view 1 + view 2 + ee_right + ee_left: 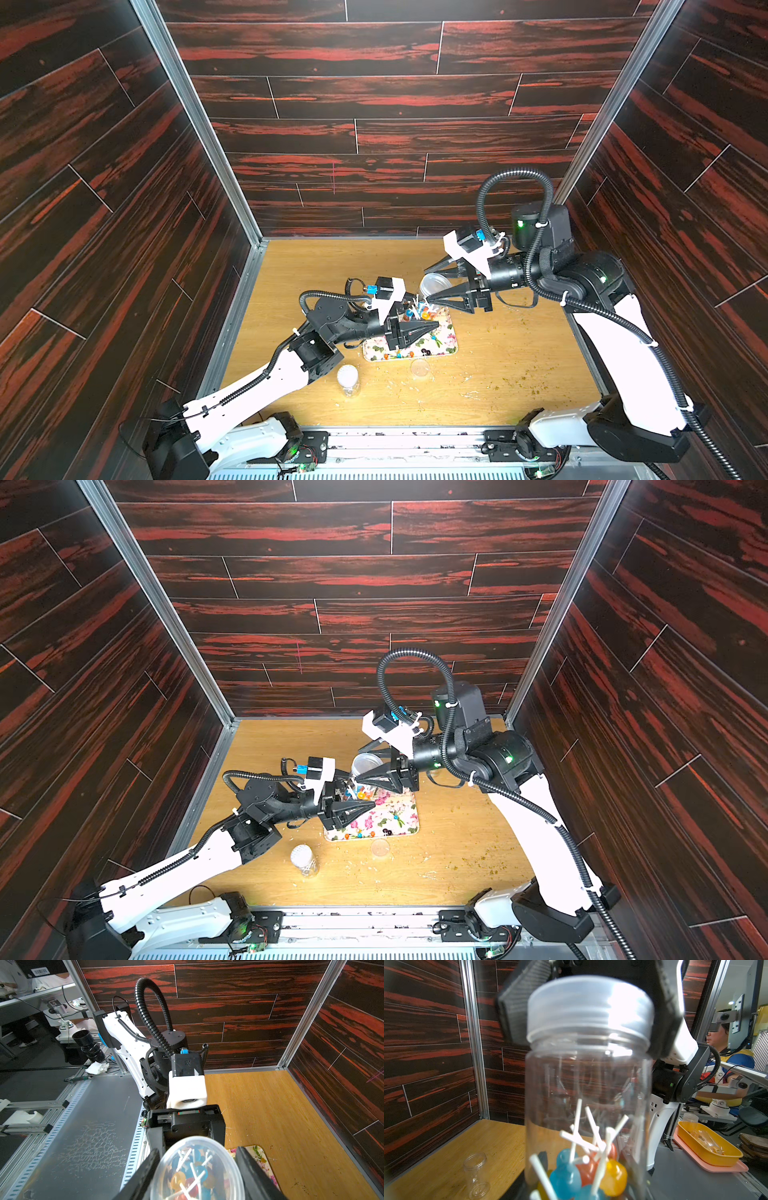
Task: Pour the candies out of the jar
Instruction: Unscrew the lid from the jar.
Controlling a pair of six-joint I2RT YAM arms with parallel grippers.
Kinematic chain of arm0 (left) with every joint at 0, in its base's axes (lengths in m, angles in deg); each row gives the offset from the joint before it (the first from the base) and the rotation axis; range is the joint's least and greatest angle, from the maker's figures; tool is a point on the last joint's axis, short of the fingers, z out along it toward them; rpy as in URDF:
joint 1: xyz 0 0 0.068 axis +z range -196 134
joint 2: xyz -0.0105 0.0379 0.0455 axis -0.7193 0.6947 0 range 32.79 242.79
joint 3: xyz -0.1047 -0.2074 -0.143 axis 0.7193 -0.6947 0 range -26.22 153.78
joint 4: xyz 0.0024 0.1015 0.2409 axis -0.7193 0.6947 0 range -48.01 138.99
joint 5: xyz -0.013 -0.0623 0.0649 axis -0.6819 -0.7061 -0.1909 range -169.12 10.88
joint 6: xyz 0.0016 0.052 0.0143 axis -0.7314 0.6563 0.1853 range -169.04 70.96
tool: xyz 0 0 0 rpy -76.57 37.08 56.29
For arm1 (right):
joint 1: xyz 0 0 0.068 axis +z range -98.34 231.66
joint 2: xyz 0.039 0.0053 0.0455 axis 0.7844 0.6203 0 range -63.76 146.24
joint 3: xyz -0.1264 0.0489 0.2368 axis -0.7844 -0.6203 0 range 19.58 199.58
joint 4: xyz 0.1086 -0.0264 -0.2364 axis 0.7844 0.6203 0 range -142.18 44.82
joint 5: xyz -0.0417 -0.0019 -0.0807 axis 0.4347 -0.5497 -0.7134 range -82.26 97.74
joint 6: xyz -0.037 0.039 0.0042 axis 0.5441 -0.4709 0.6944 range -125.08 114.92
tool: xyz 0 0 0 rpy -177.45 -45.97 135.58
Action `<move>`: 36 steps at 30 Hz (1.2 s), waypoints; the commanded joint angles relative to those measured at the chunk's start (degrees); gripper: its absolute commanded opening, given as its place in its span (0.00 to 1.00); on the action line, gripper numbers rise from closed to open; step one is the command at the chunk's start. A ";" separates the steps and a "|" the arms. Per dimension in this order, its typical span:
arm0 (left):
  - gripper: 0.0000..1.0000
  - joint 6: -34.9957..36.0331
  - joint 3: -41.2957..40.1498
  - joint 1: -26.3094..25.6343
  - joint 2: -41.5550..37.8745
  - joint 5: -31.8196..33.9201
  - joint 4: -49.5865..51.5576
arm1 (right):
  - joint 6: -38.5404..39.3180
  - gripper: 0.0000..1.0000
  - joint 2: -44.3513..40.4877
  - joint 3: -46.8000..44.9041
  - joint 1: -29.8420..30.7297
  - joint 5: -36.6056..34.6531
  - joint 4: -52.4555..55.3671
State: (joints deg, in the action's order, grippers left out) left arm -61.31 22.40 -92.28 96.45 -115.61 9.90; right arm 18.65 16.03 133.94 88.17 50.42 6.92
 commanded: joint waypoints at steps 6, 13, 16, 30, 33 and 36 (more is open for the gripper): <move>0.56 -2.25 -0.13 1.11 -0.99 1.72 0.53 | -1.62 0.82 -1.86 -0.60 -0.97 0.87 -1.84; 0.56 0.81 0.86 1.11 -1.55 2.84 4.38 | -18.03 0.99 -4.26 -1.07 -0.97 -13.64 -7.26; 0.56 2.93 1.27 1.11 -2.02 3.66 6.98 | -27.70 0.99 -4.47 1.82 -0.63 -20.41 -5.61; 0.56 9.41 3.43 1.37 -1.62 5.55 13.33 | -53.28 0.81 -2.29 1.48 10.25 -44.23 4.10; 0.56 9.25 3.42 1.38 -1.23 5.44 12.96 | -54.11 0.81 -1.47 1.03 12.10 -44.13 3.84; 0.56 9.13 3.39 1.37 -1.17 5.30 12.62 | -54.18 0.84 -0.49 0.90 12.88 -44.54 4.72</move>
State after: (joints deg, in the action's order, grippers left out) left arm -52.86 23.76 -91.25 95.73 -110.17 24.12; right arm -33.00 14.02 135.41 100.33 8.15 9.65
